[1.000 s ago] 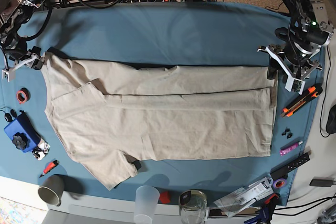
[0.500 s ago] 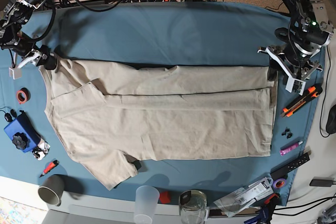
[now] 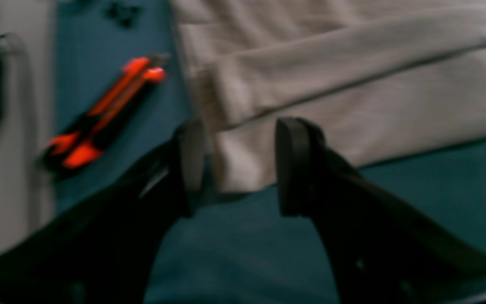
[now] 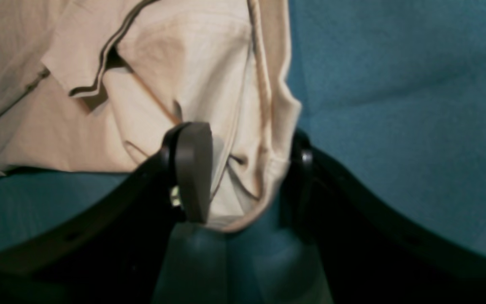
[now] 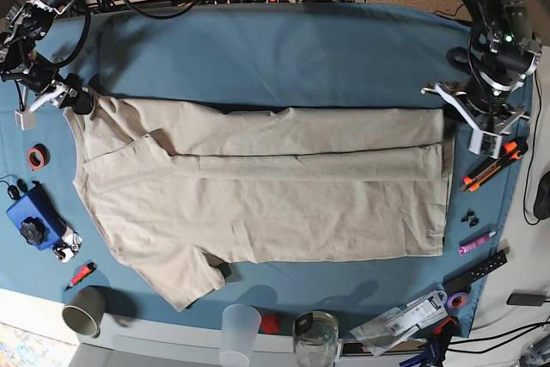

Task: Fold the T-shirt properly
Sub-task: 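Lower both grippers to the folded edge and grasp it again, then drag the shirt toward the robot with both grippers holding the fold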

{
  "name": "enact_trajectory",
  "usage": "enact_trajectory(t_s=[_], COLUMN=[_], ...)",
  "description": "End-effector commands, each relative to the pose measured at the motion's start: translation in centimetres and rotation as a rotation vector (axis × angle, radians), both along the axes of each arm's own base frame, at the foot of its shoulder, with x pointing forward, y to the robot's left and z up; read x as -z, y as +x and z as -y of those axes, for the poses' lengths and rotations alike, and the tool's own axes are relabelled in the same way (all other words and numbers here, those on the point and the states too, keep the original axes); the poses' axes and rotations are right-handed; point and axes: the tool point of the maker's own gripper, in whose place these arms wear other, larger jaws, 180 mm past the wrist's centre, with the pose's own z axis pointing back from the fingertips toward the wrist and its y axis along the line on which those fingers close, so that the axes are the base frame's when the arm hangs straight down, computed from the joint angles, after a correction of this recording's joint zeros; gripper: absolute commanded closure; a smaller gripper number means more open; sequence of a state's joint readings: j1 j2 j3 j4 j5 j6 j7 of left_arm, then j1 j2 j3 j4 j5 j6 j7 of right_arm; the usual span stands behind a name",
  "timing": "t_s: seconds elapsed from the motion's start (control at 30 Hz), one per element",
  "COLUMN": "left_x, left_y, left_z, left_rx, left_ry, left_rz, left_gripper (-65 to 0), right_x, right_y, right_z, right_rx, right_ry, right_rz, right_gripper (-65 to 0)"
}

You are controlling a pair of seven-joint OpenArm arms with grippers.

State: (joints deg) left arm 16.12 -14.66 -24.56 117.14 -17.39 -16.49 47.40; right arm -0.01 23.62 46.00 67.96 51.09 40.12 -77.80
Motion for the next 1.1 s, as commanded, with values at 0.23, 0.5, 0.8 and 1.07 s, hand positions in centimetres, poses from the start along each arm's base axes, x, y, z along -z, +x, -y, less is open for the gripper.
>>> enact_trajectory(t_s=[0.23, 0.5, 0.8, 1.07], left_x=[2.0, 2.8, 4.4, 6.7], left_y=[1.2, 1.4, 3.1, 2.8], left_z=[-1.7, -1.5, -1.5, -0.5], left_rx=[-0.066, -0.069, -0.066, -0.05], left_ry=[-0.028, -0.078, -0.141, -0.251], left_rz=[-0.057, -0.073, -0.106, -0.179], left_gripper=[-26.2, -26.2, -26.2, -23.7], right_x=[0.4, 0.4, 0.3, 0.3], right_y=[-0.8, -0.8, -0.8, -0.8], right_z=[0.4, 0.4, 0.5, 0.5], right_rx=[-0.016, -0.016, -0.016, -0.016], right_ry=[-0.022, -0.022, -0.024, -0.024], right_rz=[-0.059, -0.059, -0.059, -0.058], right_gripper=[-26.3, -26.3, -26.3, -26.3])
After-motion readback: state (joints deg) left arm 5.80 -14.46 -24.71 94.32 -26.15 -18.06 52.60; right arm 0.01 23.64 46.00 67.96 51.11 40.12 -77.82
